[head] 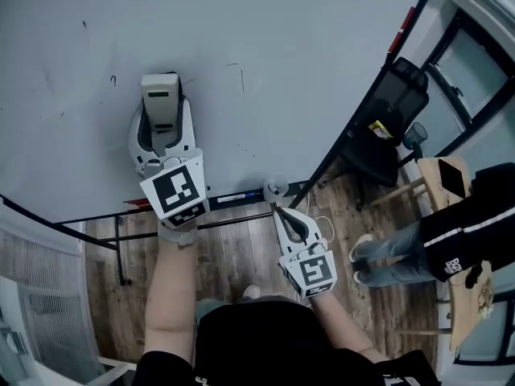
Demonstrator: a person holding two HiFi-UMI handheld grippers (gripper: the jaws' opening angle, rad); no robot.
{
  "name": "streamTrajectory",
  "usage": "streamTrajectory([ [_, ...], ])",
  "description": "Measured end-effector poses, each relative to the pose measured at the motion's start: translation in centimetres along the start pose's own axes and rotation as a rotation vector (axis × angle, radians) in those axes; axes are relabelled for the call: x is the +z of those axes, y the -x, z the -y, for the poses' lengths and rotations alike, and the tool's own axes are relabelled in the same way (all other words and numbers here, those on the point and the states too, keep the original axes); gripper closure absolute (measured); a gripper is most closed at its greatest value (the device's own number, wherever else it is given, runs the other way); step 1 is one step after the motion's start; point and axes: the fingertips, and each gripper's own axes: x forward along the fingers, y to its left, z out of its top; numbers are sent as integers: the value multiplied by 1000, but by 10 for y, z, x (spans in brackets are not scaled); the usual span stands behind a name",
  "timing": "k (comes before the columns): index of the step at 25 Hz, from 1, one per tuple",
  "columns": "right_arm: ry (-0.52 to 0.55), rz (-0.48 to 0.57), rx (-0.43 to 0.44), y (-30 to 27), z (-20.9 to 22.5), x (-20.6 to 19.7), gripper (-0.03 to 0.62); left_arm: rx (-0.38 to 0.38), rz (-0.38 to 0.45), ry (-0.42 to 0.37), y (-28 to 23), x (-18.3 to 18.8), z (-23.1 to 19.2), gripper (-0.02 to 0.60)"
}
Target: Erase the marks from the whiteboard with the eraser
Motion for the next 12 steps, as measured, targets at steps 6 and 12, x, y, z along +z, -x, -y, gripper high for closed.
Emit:
streamTrajectory([
  [6,4,-9,4,-1,-5,-3,568,18,7,16,2,-5,-7,316],
  [12,-10,-18,-56,12,15,-9,568,-32,109,-75,-8,31,27,316],
])
